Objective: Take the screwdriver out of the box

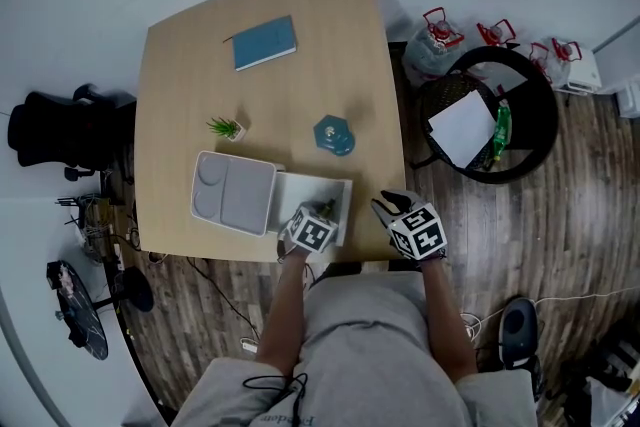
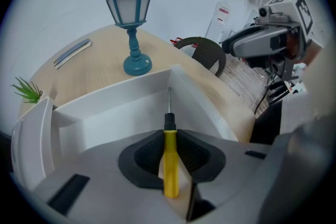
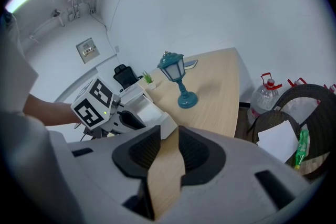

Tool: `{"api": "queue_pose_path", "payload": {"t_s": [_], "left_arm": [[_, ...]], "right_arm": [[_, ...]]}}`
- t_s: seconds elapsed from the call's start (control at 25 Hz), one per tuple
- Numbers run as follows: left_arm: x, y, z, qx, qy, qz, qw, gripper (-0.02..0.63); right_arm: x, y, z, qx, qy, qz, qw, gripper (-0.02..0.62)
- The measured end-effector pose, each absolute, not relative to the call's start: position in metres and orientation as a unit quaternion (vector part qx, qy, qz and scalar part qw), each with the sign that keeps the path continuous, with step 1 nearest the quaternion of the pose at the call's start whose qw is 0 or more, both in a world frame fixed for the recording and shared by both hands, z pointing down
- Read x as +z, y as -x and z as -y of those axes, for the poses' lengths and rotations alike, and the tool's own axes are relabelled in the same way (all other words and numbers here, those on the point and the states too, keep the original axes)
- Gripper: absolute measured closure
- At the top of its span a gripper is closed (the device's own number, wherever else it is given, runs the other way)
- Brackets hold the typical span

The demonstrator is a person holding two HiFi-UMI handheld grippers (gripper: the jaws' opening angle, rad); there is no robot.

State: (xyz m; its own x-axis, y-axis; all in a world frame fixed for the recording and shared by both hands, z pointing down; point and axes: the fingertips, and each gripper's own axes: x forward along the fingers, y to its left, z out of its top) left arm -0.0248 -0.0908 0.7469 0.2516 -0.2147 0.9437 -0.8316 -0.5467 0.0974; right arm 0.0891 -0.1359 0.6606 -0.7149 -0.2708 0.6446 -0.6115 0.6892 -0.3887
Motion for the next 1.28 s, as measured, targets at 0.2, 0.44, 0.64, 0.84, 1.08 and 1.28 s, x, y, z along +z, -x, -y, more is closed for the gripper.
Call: {"api": "queue_pose_path", "payload": {"t_s": [0.2,0.44,0.64,0.84,1.08,1.28], "left_arm": [[0.740,0.031,0.098,0.474,-0.735,0.374,0.309,0.534],[0.731,0.035,0.104,0.448,-0.751,0.381,0.299,0.534],[0.709,0.040,0.110,0.410,-0.762,0.398,0.304,0.534],[0.684,0.042,0.116,0.365,-0.774,0.416,0.307,0.534],[0.654,0.051,0.129,0.305,-0.788,0.453,0.283,0.534],[0.620,0.057,0.137,0.228,-0.803,0.476,0.278,0.534]], "right_arm": [[0.661,-0.092,0.134,0.304,-0.266,0.871,0.280,0.486],[0.658,-0.080,0.127,0.296,-0.266,0.872,0.285,0.488],[0.658,-0.072,0.117,0.293,-0.269,0.871,0.289,0.489],[0.658,-0.068,0.107,0.293,-0.273,0.869,0.291,0.491],[0.655,-0.066,0.102,0.289,-0.287,0.869,0.281,0.494],[0.644,-0.061,0.104,0.281,-0.307,0.872,0.257,0.500]]}}
